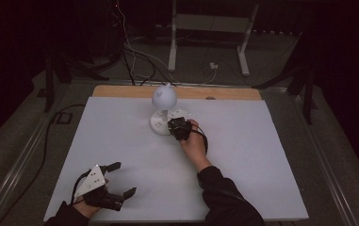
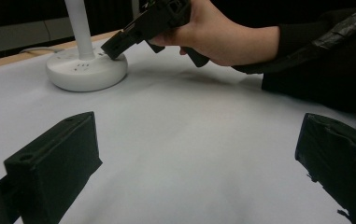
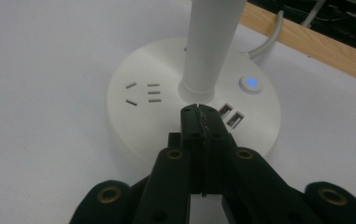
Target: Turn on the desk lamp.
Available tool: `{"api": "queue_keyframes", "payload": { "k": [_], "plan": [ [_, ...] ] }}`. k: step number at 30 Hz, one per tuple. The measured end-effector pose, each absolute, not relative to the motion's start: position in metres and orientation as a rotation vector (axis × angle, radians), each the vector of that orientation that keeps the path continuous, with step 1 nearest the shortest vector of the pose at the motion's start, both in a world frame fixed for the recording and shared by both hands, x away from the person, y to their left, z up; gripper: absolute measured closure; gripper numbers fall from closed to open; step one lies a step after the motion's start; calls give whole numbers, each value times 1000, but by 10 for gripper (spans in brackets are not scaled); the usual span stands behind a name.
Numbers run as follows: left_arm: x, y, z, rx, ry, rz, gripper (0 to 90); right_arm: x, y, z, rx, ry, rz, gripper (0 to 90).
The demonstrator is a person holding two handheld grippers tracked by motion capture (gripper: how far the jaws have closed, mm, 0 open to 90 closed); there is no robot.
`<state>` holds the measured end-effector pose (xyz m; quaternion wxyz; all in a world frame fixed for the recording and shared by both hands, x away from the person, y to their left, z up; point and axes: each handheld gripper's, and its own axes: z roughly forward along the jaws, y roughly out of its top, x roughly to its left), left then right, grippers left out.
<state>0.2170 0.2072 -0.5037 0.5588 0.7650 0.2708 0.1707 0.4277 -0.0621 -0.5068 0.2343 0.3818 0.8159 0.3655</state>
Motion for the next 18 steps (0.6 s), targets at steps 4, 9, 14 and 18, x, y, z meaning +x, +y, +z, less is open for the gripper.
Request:
{"api": "queue_keyframes", "payload": {
  "k": [4, 9, 14, 18],
  "plan": [
    [217, 208, -504, 1802, 639, 403, 4, 430, -62, -505, 1065, 2245, 1012, 900],
    [217, 208, -504, 1801, 637, 400, 3, 427, -65, -498, 1072, 2229, 1050, 858],
    [217, 208, -504, 1803, 638, 400, 3, 423, -67, -491, 1058, 2221, 1088, 790],
    [217, 207, -504, 1803, 640, 400, 4, 418, -69, -485, 1039, 2210, 1114, 699]
  ]
}}
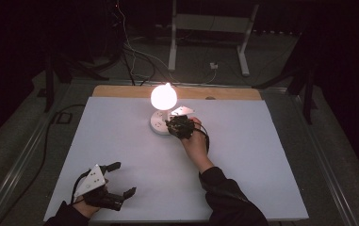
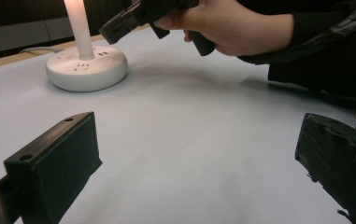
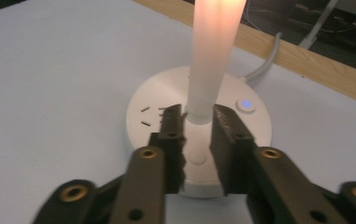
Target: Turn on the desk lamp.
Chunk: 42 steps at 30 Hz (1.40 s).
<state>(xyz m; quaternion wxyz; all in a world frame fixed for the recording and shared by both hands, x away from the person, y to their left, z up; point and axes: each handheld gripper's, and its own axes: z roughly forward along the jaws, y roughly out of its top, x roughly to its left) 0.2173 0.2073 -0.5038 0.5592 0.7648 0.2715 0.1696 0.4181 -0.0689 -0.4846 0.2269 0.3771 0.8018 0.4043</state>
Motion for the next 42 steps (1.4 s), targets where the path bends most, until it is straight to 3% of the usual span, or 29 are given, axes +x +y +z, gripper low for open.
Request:
{"api": "queue_keyframes", "payload": {
  "k": [14, 17, 19, 42],
  "plan": [
    [217, 207, -504, 1805, 639, 404, 4, 409, -80, -474, 1020, 2230, 1192, 173],
    [217, 207, -504, 1805, 639, 404, 4, 408, -83, -471, 1064, 2250, 1203, 108],
    [217, 207, -504, 1805, 640, 404, 3, 406, -85, -470, 1033, 2277, 1221, 7],
    [216, 209, -504, 1801, 652, 407, 3, 372, -142, -447, 972, 2309, 1249, 0]
  ]
}}
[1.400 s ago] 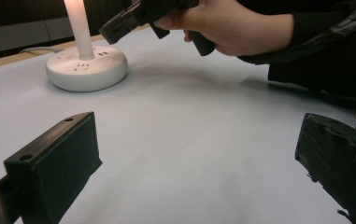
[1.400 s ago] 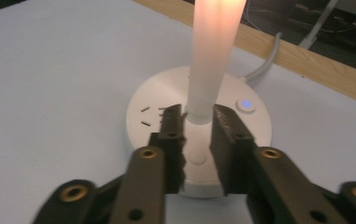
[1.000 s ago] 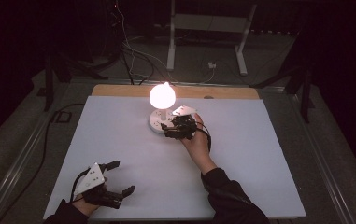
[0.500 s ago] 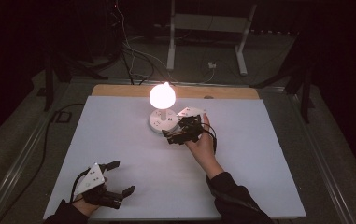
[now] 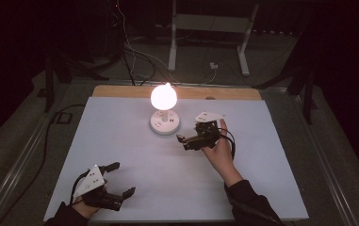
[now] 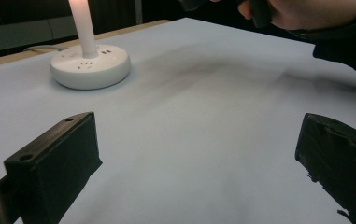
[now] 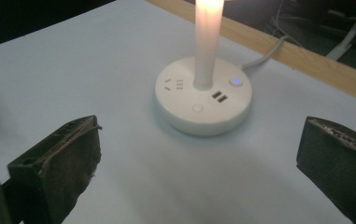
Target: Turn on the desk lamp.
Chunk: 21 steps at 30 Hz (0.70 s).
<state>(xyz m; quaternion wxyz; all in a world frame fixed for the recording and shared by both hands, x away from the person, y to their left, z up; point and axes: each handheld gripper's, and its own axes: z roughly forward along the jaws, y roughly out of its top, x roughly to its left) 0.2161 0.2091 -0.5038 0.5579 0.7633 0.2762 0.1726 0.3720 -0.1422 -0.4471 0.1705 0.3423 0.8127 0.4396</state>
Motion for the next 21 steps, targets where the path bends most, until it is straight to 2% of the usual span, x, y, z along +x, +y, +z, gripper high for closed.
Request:
{"api": "queue_keyframes", "payload": {
  "k": [21],
  "plan": [
    [216, 209, -504, 1803, 652, 405, 4, 322, -226, -476, 1094, 2296, 1227, 0]
  ]
}}
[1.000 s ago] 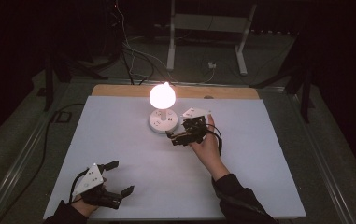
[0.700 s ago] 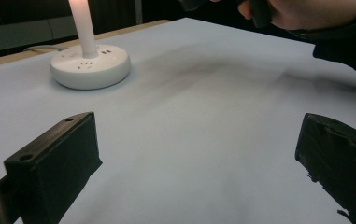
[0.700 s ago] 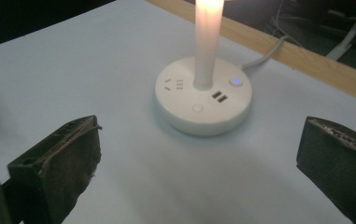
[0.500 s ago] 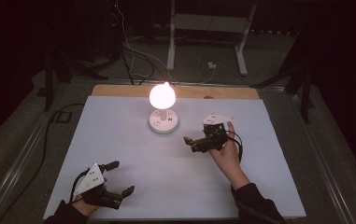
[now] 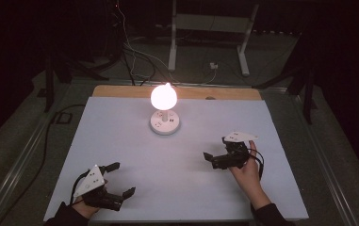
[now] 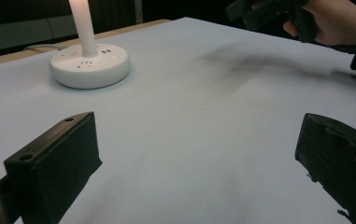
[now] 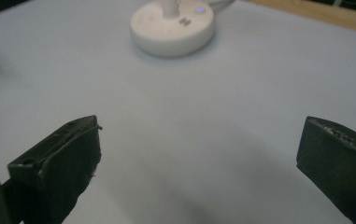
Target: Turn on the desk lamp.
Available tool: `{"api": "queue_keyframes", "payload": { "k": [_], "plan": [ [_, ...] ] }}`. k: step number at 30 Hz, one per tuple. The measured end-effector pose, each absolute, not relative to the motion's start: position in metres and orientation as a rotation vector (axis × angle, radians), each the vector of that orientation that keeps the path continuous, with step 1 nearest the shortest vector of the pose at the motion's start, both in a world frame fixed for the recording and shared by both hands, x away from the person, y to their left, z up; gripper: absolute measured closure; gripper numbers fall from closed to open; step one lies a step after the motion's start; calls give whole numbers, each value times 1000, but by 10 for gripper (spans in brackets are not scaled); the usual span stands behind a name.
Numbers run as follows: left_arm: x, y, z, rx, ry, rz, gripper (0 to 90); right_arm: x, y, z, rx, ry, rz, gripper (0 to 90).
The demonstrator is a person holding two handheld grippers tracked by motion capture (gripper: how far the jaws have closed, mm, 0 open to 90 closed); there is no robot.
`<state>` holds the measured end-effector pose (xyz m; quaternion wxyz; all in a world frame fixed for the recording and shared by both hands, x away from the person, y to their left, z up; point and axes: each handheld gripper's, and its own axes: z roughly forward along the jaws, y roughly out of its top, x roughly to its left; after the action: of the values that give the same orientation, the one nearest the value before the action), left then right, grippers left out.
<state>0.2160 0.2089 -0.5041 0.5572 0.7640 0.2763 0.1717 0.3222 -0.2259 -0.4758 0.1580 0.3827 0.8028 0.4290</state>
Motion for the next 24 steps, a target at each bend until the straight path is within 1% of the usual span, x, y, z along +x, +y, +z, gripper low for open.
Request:
{"api": "queue_keyframes", "payload": {
  "k": [11, 24],
  "plan": [
    [216, 209, -504, 1806, 651, 407, 3, 290, -249, -492, 1096, 2301, 1179, 0],
    [215, 208, -504, 1807, 647, 408, 3, 255, -284, -502, 1166, 2270, 1141, 0]
  ]
}}
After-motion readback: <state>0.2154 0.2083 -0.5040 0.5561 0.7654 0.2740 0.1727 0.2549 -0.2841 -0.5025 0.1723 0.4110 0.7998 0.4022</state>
